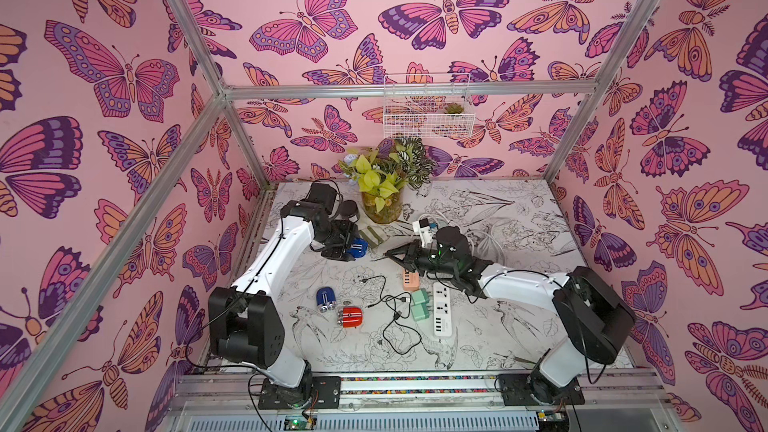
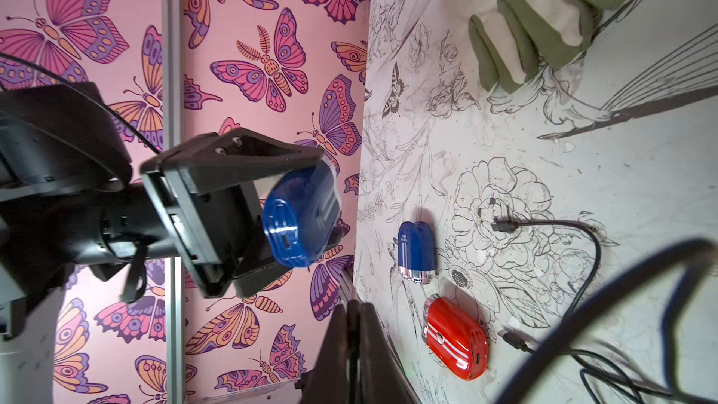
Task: Charge the electric shaver
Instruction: Pick up the electric shaver from the center of the board, then insert the charging cable into the electric shaver.
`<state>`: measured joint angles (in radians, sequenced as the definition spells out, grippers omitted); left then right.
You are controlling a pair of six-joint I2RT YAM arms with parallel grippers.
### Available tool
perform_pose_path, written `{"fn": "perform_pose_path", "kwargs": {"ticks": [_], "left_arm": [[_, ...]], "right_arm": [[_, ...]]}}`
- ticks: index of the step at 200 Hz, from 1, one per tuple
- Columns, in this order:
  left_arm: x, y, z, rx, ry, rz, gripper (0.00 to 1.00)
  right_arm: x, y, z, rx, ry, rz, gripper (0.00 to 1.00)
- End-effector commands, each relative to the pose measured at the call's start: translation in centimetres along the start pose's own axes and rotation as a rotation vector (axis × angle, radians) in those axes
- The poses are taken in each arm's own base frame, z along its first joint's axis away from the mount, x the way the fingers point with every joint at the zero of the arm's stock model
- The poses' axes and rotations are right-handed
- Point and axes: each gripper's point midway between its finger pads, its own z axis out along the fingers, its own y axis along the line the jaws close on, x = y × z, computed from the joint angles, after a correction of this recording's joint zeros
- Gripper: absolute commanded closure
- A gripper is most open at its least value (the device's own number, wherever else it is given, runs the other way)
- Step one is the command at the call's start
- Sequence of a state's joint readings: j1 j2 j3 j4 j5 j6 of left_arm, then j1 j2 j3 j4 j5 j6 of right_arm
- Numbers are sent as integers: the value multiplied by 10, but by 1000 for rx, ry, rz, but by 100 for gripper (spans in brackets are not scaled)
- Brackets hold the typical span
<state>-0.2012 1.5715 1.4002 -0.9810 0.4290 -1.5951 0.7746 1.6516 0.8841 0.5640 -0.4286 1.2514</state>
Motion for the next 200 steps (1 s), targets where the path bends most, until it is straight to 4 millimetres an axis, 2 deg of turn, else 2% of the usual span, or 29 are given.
{"fn": "perform_pose_path", "kwargs": {"ticks": [1,42,80,135,167,200], "left_arm": [[16,2,-8,3,86,-133,100],[14,7,-5,-4,86,-155,100],[11,11,-3,-4,76,-167,100],[10,9,-2,5,69,-170,100],[10,9,-1,6,70,-170,100],[11,7,0,7,74,-166,100]], "right_arm": [[-9,29,9,-73,-53,-54,100],[-19,44,8,-96,-99,-36,100],[-17,55,14,-108,-75,-36,100],[-7,51,20,-89,-33,-26,100],[-1,41,24,-63,-9,-15,100],[-1,46,26,-64,-4,-22,100]]}}
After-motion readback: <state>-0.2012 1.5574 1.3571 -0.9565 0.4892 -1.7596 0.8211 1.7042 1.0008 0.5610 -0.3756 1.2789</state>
